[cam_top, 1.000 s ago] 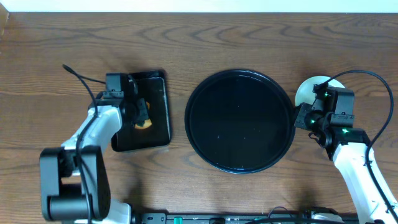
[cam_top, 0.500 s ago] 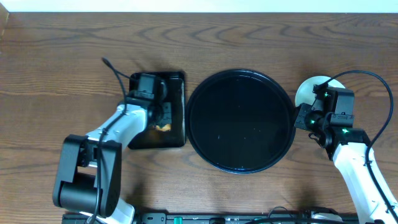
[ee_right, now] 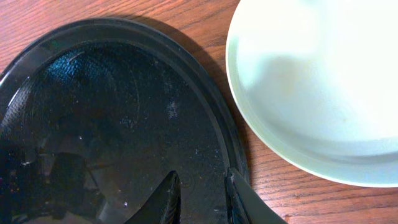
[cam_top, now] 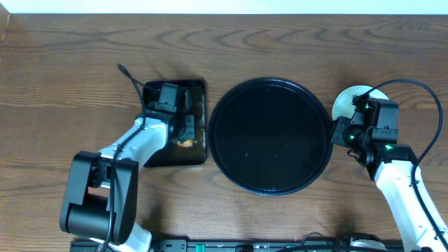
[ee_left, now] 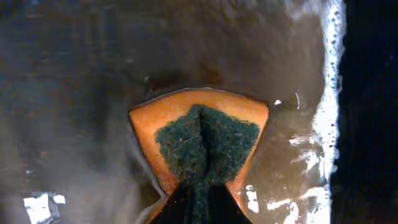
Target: Clean dirty plates on tray and stack at the side
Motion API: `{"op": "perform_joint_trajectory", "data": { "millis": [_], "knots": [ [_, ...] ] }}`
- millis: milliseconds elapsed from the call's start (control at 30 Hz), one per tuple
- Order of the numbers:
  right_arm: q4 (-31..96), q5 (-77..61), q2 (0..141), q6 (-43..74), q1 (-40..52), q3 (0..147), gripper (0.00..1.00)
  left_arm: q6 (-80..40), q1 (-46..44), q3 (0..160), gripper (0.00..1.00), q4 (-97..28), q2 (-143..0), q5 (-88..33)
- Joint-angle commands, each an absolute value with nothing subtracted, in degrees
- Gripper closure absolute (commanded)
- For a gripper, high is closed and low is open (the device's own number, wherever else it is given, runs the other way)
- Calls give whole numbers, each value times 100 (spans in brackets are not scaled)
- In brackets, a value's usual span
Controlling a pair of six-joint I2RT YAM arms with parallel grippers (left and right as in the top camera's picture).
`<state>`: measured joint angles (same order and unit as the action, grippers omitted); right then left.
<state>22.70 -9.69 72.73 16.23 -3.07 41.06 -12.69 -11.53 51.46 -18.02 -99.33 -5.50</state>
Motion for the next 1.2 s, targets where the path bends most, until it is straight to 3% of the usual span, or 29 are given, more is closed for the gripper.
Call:
{"op": "perform_joint_trajectory", "data": {
  "millis": [0,100,233,300,500,700,833,1167],
  "knots": [
    [2285,-1015,7303,1557,-248,4112,78,-1267,-1041,5037,92,-1885,-10127,-1282],
    [2298,-1015,7303,1557,-248,4112,78,-285,-1168,5035,92,-1881,-10127,-2469],
    [2298,-1015,7303,1557,-248,4112,77,-67,-1347,5035,92,-1922,-10130,-1745],
    [2309,-1015,7303,1557,-248,4112,78,-416,-1398,5035,87,-1925,-10130,-978],
    [2322,-1015,7303,1557,-248,4112,78,-1529,-1406,5035,87,-2051,-10130,252],
    [2324,-1015,7303,1557,-248,4112,78,-2274,-1409,5035,93,-2049,-10130,250],
    [2322,-1013,7303,1555,-248,4112,78,-434,-1505,5035,92,-1704,-10130,-1802],
    [2324,-1013,7303,1555,-248,4112,78,-307,-1673,5035,92,-1931,-10127,-607]
  ]
}}
